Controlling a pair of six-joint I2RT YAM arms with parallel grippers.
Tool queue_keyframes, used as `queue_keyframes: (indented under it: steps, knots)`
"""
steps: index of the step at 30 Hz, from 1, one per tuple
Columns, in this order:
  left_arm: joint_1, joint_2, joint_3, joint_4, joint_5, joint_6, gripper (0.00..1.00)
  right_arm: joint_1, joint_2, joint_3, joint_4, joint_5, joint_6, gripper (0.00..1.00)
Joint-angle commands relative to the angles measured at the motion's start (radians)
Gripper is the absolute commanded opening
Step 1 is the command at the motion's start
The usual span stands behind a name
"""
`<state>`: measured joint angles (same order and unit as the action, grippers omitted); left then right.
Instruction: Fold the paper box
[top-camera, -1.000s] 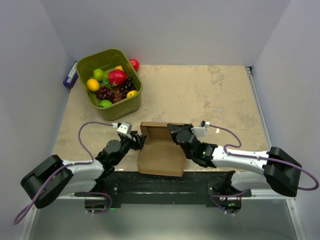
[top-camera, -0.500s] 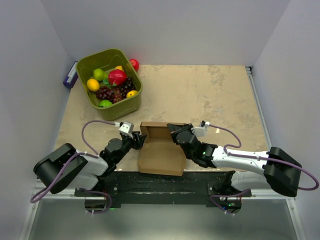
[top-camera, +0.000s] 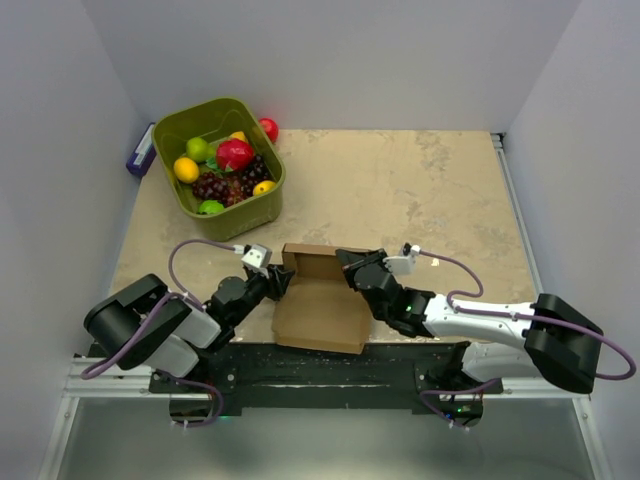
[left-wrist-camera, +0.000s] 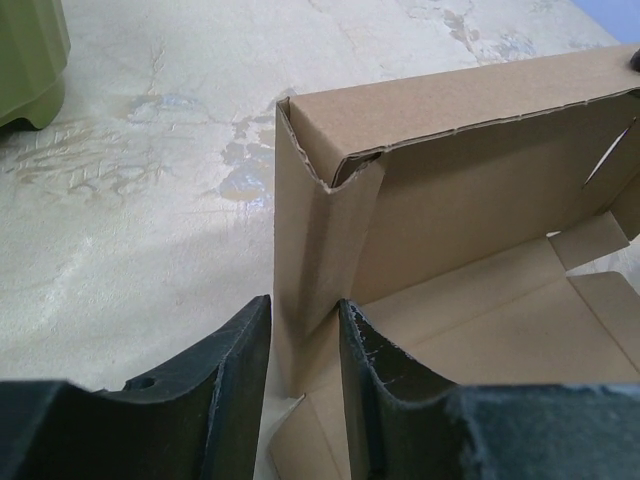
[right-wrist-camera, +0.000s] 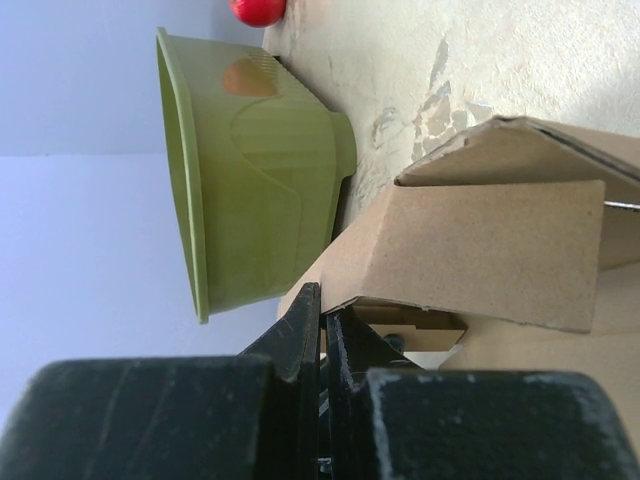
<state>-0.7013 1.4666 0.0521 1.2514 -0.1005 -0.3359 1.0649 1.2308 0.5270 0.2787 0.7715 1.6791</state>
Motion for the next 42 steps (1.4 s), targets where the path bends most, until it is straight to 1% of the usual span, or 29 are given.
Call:
queue_keyframes:
  steps: [1,15,25,26,28,29,30,32,33,35,37,42]
  knots:
    - [0.008,0.015,0.015,0.079,0.016,0.032,0.36,0.012,0.013,-0.028,0.002,0.035,-0.048,0.0]
    - [0.008,0.037,0.038,0.083,0.048,0.044,0.32,0.047,0.01,-0.044,-0.038,0.091,-0.082,0.0]
    - [0.006,0.072,0.072,0.106,0.048,0.026,0.18,0.063,0.021,-0.022,-0.049,0.107,-0.099,0.0]
    - [0.006,0.077,0.074,0.106,0.045,0.017,0.15,0.063,0.022,-0.021,-0.049,0.107,-0.101,0.0]
    - [0.002,0.086,0.078,0.095,0.012,0.005,0.11,0.067,0.024,-0.015,-0.055,0.11,-0.101,0.0]
    - [-0.001,0.086,0.08,0.085,-0.008,0.002,0.08,0.066,0.024,-0.013,-0.056,0.112,-0.101,0.0]
    - [-0.015,0.078,0.084,0.065,-0.068,0.001,0.06,0.07,0.025,-0.012,-0.061,0.114,-0.102,0.0]
    - [-0.035,0.066,0.094,0.007,-0.123,0.015,0.02,0.072,0.022,-0.009,-0.064,0.118,-0.104,0.0]
    - [-0.053,0.055,0.098,-0.013,-0.18,0.02,0.0,0.075,0.022,-0.009,-0.065,0.121,-0.107,0.0]
    - [-0.07,0.043,0.115,-0.076,-0.235,0.035,0.0,0.076,0.022,-0.009,-0.065,0.124,-0.104,0.0]
    - [-0.096,0.034,0.133,-0.134,-0.321,0.041,0.0,0.078,0.021,-0.009,-0.067,0.129,-0.104,0.0]
    - [-0.124,0.028,0.16,-0.224,-0.488,0.064,0.0,0.081,0.006,-0.01,-0.087,0.141,-0.094,0.0]
